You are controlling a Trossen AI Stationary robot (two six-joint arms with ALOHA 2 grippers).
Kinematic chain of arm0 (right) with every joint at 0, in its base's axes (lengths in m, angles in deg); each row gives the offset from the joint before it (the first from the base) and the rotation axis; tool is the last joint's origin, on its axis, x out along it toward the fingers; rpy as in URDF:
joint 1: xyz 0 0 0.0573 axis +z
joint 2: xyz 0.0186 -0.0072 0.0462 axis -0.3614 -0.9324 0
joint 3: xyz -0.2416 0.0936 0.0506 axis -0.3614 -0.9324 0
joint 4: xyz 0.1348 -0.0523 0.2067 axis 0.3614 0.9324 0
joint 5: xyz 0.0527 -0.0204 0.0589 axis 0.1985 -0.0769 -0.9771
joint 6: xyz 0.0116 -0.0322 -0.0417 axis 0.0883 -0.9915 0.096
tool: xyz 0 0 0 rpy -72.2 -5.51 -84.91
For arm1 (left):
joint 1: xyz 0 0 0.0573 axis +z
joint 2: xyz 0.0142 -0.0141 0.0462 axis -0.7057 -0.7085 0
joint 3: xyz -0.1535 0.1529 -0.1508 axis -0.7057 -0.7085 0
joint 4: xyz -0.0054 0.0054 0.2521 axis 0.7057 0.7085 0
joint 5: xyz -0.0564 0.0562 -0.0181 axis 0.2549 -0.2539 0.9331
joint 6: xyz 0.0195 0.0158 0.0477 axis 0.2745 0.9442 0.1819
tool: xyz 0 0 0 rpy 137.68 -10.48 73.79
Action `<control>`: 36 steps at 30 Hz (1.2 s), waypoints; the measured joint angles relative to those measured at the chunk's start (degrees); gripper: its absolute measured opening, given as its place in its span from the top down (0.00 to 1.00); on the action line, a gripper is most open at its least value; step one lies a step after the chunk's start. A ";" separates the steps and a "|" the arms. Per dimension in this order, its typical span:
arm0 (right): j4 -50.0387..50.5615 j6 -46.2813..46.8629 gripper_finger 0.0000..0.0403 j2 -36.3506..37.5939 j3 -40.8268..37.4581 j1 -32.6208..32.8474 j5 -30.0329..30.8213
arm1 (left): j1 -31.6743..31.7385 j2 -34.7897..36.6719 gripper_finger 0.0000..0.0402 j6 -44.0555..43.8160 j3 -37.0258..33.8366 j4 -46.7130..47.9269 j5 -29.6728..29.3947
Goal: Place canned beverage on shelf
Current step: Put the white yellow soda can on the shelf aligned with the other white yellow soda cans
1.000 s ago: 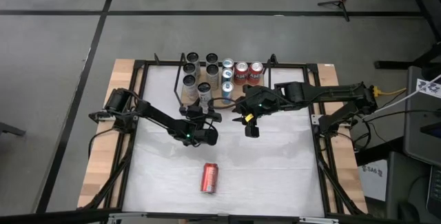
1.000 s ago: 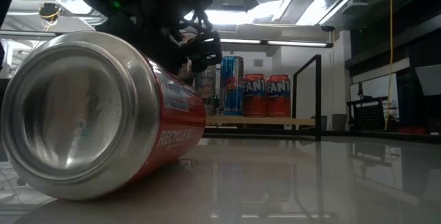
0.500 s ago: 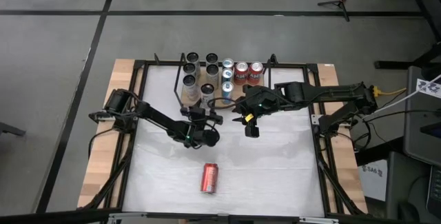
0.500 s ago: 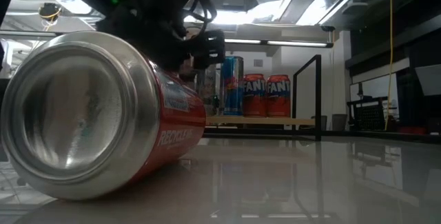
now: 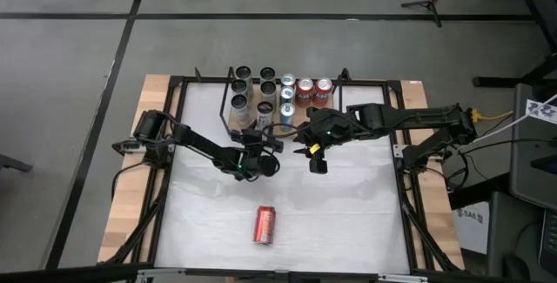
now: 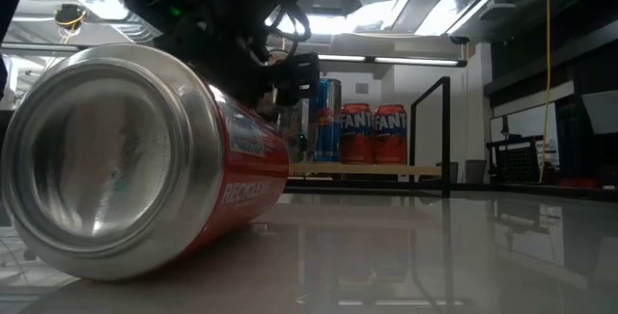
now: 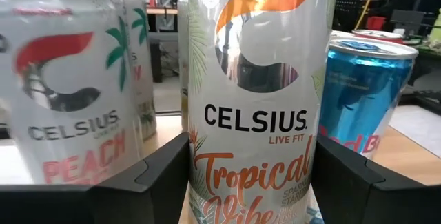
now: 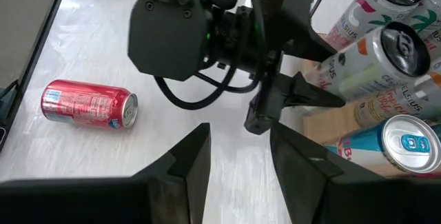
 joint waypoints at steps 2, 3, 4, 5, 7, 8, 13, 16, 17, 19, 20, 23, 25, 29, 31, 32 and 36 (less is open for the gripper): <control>0.01 0.00 0.63 0.00 0.00 -0.01 0.00 | 0.41 0.00 0.41 -0.01 0.00 -0.46 0.56; 0.00 0.00 0.63 0.00 0.00 -0.02 0.00 | 0.56 0.00 0.41 0.01 0.00 -0.48 0.55; 0.00 0.00 0.63 0.00 0.00 0.00 0.00 | 0.68 0.00 0.41 0.23 0.00 -0.46 0.55; 0.01 0.00 0.63 0.01 0.00 -0.02 0.00 | 0.74 0.00 0.41 0.28 0.00 -0.44 0.55; 0.00 0.02 0.63 0.00 0.00 0.00 0.00 | 0.95 0.00 0.41 0.33 0.00 -0.46 0.55; 0.00 0.01 0.63 0.00 0.00 -0.02 0.00 | 1.04 0.00 0.41 0.32 0.00 -0.46 0.58; 0.00 -1.18 0.63 0.00 0.00 0.00 0.00 | 1.58 -0.50 0.41 0.39 0.00 -1.48 1.42; 0.02 -1.44 0.63 0.00 0.00 0.00 0.00 | 2.20 -1.34 0.41 0.40 0.02 -2.19 3.24; 0.02 -1.44 0.63 0.00 0.00 0.00 0.00 | 2.27 -1.52 0.41 0.41 0.00 -2.16 2.98; 0.04 -1.44 0.63 0.00 0.00 -0.02 0.00 | 2.32 -1.77 0.41 0.42 0.00 -2.40 2.92; 0.04 -1.44 0.63 0.00 0.00 0.00 0.00 | 2.45 -2.06 0.41 0.42 0.00 -2.93 2.58; 0.07 -1.44 0.63 0.00 0.00 -0.02 0.00 | 2.53 -2.16 0.41 0.40 0.00 -3.06 2.21; 0.07 -1.46 0.63 0.00 0.00 0.00 0.00 | 2.64 -2.19 0.41 0.40 0.00 -3.05 2.03; 0.04 -1.45 0.63 0.00 0.00 0.00 0.00 | 3.11 -2.21 0.41 0.38 0.00 -3.51 1.86; 0.04 -1.44 0.63 0.00 0.00 0.00 0.00 | 3.62 -2.21 0.41 0.36 0.00 -4.16 2.60; 0.04 -1.46 0.63 0.00 0.00 0.00 0.00 | 3.89 -2.21 0.41 0.36 0.00 -4.50 3.14; 0.04 -1.46 0.63 0.00 0.00 -0.01 0.00 | 4.99 -2.19 0.41 0.36 0.00 -5.71 4.75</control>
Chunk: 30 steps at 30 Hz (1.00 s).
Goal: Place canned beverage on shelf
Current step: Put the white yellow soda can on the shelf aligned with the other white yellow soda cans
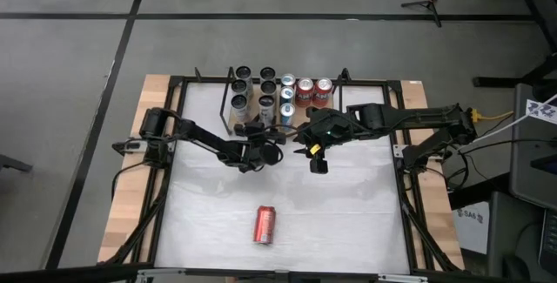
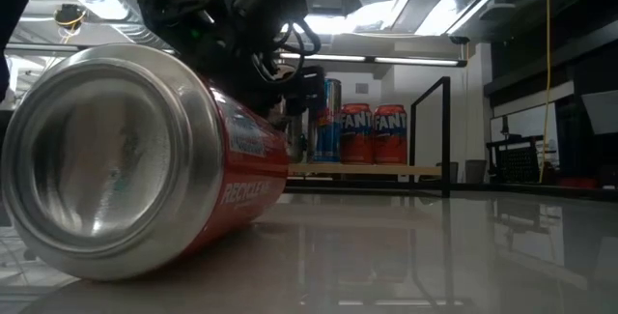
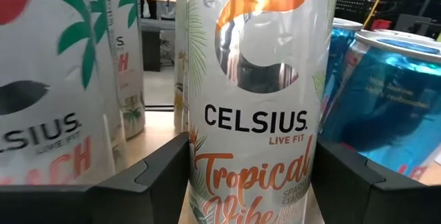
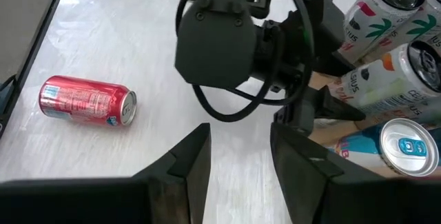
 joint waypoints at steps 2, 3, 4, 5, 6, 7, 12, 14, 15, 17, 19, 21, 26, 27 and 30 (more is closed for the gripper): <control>0.00 0.01 0.63 0.00 0.00 -0.01 0.00 | 0.55 0.00 0.40 -0.02 0.00 -0.35 0.87; 0.00 0.02 0.63 0.00 0.00 -0.01 0.00 | 0.73 0.02 0.39 0.01 0.02 -0.37 1.16; 0.00 0.01 0.63 0.00 0.00 0.01 0.00 | 0.85 0.02 0.38 0.02 0.02 -0.39 1.26; 0.00 -0.01 0.63 0.02 0.00 -0.01 0.00 | 0.87 0.02 0.37 0.01 0.02 -0.38 1.26; 0.00 0.02 0.63 0.00 0.00 -0.01 0.00 | 0.86 0.02 0.37 0.00 0.02 -0.39 1.26; 0.00 0.01 0.63 0.00 0.00 -0.02 0.00 | 0.85 0.02 0.36 0.02 0.02 -0.36 1.26; 0.00 0.02 0.63 0.00 0.00 -0.01 0.00 | 0.45 0.02 0.34 0.04 0.02 -0.29 1.31; 0.00 0.02 0.63 0.00 0.00 0.01 0.00 | 0.19 0.02 0.33 0.07 0.02 -0.16 1.29; 0.00 0.02 0.63 0.00 0.00 -0.01 0.00 | 0.11 0.02 0.33 0.09 0.02 -0.12 1.29; 0.00 0.02 0.63 0.00 0.00 0.00 0.00 | 0.08 0.02 0.33 0.09 0.02 -0.11 1.33; 0.00 0.02 0.63 0.00 0.00 -0.01 0.00 | 0.09 0.02 0.33 0.08 0.02 -0.10 1.42; 0.00 0.00 0.63 0.00 0.00 -0.01 0.00 | 0.10 0.02 0.33 0.08 0.02 -0.10 1.44; 0.00 0.02 0.63 0.00 0.00 0.01 0.00 | -0.46 0.02 0.33 0.15 0.02 0.32 1.39; 0.00 0.02 0.63 0.00 0.00 -0.02 0.00 | -0.65 0.02 0.33 0.64 0.02 0.34 1.15; 0.00 0.02 0.63 0.00 0.00 -0.02 0.00 | -1.34 -0.04 0.33 4.55 0.02 0.42 0.14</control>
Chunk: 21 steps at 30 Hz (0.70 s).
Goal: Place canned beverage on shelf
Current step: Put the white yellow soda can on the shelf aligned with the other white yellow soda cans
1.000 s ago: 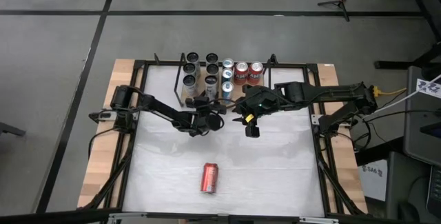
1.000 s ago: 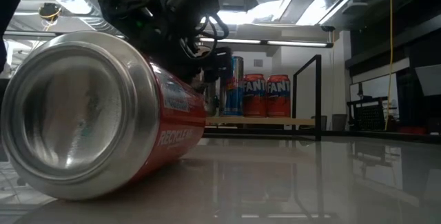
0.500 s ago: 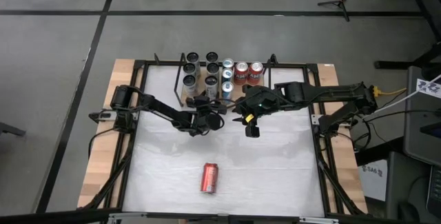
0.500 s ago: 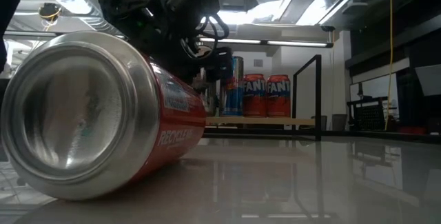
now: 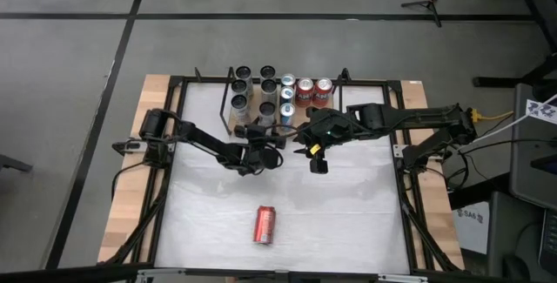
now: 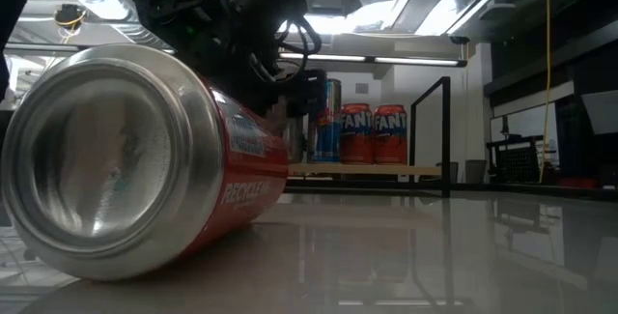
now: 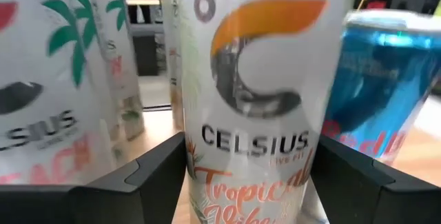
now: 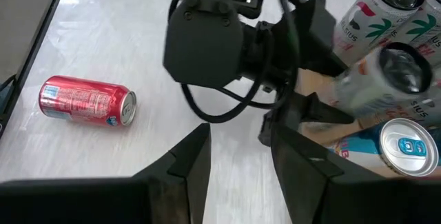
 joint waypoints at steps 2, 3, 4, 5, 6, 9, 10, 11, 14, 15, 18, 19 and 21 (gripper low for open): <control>0.00 0.00 0.63 0.00 0.00 0.01 0.00 | -0.31 -0.07 0.33 2.23 -0.04 0.20 -0.99; 0.01 0.00 0.63 0.00 0.00 0.01 0.00 | -0.34 -0.07 0.33 2.90 -0.04 0.18 -0.96; 0.02 0.00 0.63 0.00 0.00 0.02 0.00 | -0.40 -0.07 0.33 3.00 -0.04 0.17 -0.91; 0.00 0.00 0.63 0.00 0.00 0.02 0.00 | -0.40 -0.07 0.33 3.00 -0.04 0.15 -0.88; 0.00 0.00 0.63 0.00 0.00 0.02 0.00 | -0.40 -0.07 0.33 3.02 -0.04 0.13 -0.70; 0.02 0.00 0.63 0.00 0.00 0.02 0.00 | -0.27 -0.07 0.33 3.02 -0.04 0.02 -0.23; 0.02 0.00 0.63 0.00 0.00 0.02 0.00 | -0.27 -0.07 0.33 3.02 -0.04 0.00 -0.22; 0.02 0.00 0.63 0.00 0.00 0.01 0.00 | -0.27 -0.07 0.33 3.02 -0.04 -0.03 -0.21; 0.02 0.00 0.63 0.00 0.00 0.00 0.00 | -0.27 -0.07 0.33 3.02 -0.04 -0.06 -0.21; 0.02 0.00 0.63 0.00 0.00 0.00 0.00 | -0.25 -0.07 0.33 3.02 -0.04 -0.06 -0.21; 0.00 0.00 0.63 0.00 0.00 0.00 0.00 | -0.24 -0.07 0.33 3.02 -0.04 -0.10 -0.21; 0.01 0.00 0.63 0.00 0.00 0.01 0.00 | -0.22 -0.07 0.33 3.04 -0.04 -0.11 -0.21; 0.01 0.00 0.63 0.00 0.00 0.02 0.00 | -0.15 -0.07 0.33 3.04 -0.04 -0.13 -0.10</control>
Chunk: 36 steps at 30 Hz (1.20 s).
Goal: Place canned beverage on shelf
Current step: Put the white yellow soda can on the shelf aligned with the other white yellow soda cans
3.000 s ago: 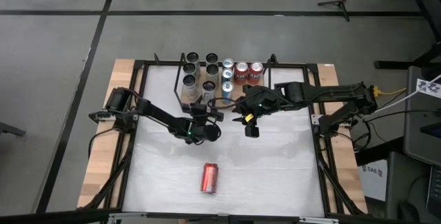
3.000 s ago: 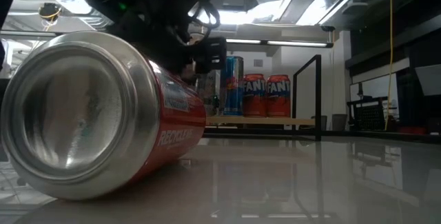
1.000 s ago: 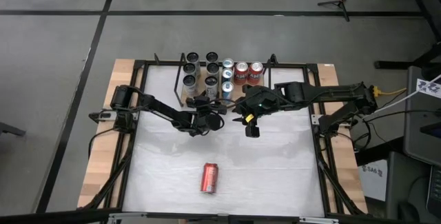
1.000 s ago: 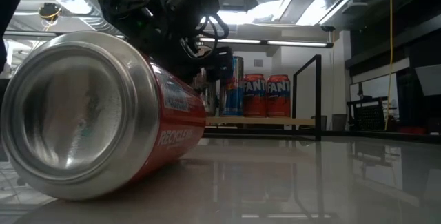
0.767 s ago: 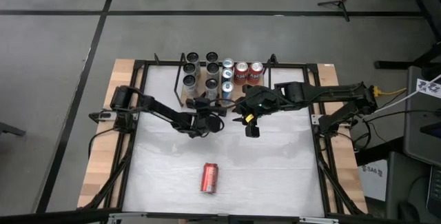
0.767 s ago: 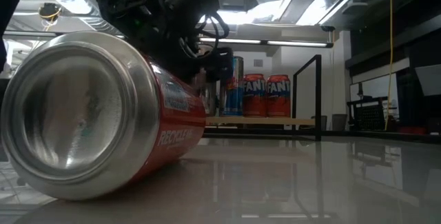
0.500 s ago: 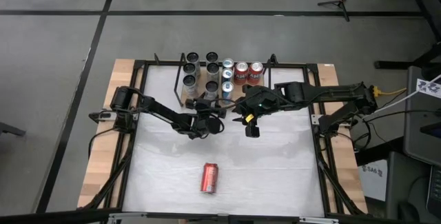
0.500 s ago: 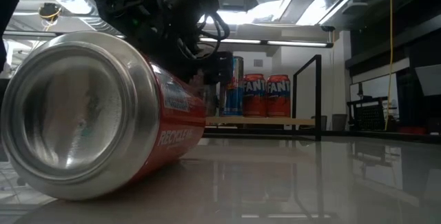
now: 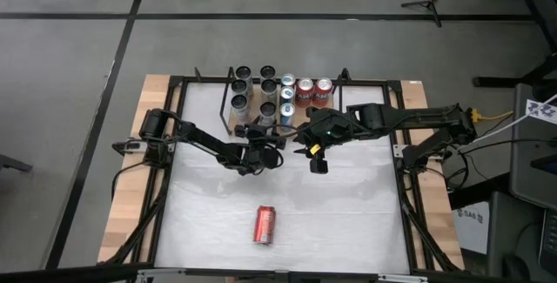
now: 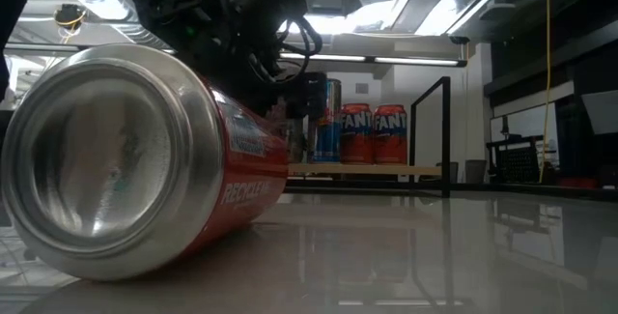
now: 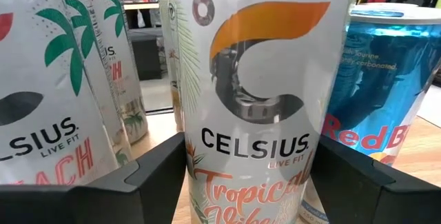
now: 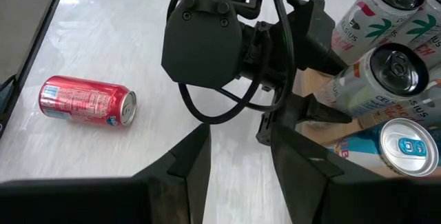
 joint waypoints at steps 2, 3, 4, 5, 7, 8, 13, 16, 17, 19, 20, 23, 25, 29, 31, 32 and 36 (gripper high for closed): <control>0.00 0.00 0.63 0.00 0.00 -0.01 0.00 | 0.25 0.02 0.33 0.00 0.00 -0.07 0.47; 0.00 0.00 0.63 0.00 0.00 0.00 0.00 | 0.47 0.02 0.33 0.00 0.00 -0.15 0.95; 0.00 0.00 0.63 0.00 0.00 0.00 0.00 | 0.75 0.06 0.33 0.00 0.00 -0.21 1.58; 0.01 0.00 0.63 0.00 0.00 -0.01 0.00 | 1.08 0.10 0.33 -0.02 0.02 -0.25 2.40; 0.01 0.00 0.63 0.00 0.00 -0.01 0.00 | 1.75 0.14 0.33 -0.16 0.02 -0.32 4.17; 0.01 0.00 0.63 0.00 0.00 -0.02 0.00 | 2.02 0.15 0.33 -0.29 0.03 -0.31 5.00; 0.01 0.00 0.63 0.00 0.00 -0.01 0.00 | 2.40 0.22 0.33 -0.24 0.07 -0.28 6.16; 0.01 0.00 0.63 0.00 0.00 0.00 0.00 | 2.11 0.22 0.33 0.18 0.07 -0.26 6.18; 0.01 0.00 0.63 0.00 0.00 -0.01 0.00 | 2.02 0.22 0.33 0.36 0.07 -0.26 5.93; 0.01 0.00 0.63 0.00 0.00 0.00 -0.01 | 1.84 0.20 0.33 1.11 0.07 -0.25 5.62; 0.01 0.00 0.63 0.00 0.00 -0.02 0.00 | 1.76 0.20 0.33 1.47 0.07 -0.24 5.60; 0.01 0.00 0.63 0.01 0.00 -0.01 -0.01 | 1.74 0.20 0.33 2.48 0.07 -0.24 5.64; 0.01 0.00 0.63 0.00 0.00 0.00 0.00 | 1.76 0.20 0.33 3.23 0.07 -0.24 5.88; 0.01 0.00 0.63 0.00 0.00 0.00 -0.01 | 1.74 0.18 0.33 5.29 0.07 -0.24 5.90; 0.01 0.00 0.63 0.00 0.00 0.00 0.00 | 1.72 0.44 0.33 5.90 0.07 -0.03 5.97; 0.01 0.00 0.63 0.00 0.00 -0.02 0.00 | 1.72 0.50 0.33 6.03 0.07 0.02 6.01; 0.05 0.00 0.63 0.00 0.00 0.00 0.00 | 1.73 1.20 0.33 7.06 0.04 0.21 6.26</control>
